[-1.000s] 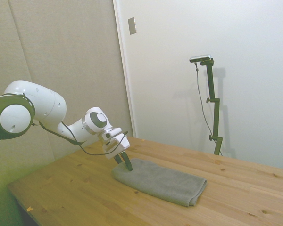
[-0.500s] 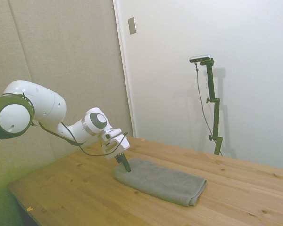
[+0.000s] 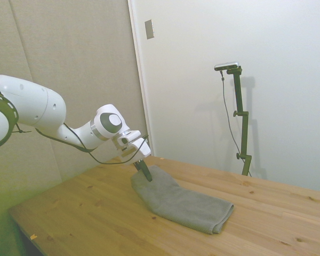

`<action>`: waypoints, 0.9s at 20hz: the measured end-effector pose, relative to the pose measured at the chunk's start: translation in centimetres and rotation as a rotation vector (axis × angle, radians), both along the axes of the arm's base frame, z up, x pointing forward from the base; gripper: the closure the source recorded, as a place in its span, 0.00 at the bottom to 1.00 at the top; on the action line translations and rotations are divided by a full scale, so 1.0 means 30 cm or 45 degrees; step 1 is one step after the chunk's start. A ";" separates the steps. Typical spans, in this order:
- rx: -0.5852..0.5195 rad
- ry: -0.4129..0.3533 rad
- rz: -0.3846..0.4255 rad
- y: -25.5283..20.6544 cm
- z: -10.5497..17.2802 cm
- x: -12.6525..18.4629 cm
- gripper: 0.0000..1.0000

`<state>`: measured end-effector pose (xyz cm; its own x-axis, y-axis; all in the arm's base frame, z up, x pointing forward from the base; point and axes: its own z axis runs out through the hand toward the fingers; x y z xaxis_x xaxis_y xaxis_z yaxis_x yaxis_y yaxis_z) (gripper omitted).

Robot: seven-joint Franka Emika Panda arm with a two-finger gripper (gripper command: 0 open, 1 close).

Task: Fold the towel

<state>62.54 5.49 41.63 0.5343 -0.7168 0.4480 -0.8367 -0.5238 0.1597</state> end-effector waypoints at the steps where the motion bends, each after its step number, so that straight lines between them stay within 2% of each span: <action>1: 0.013 -0.016 -0.010 -0.034 0.032 -0.006 1.00; 5: 0.060 -0.054 -0.052 -0.163 0.114 -0.029 1.00; 12: 0.132 -0.102 -0.120 -0.370 0.183 -0.042 1.00; 18: 0.166 -0.143 -0.171 -0.525 0.260 -0.101 1.00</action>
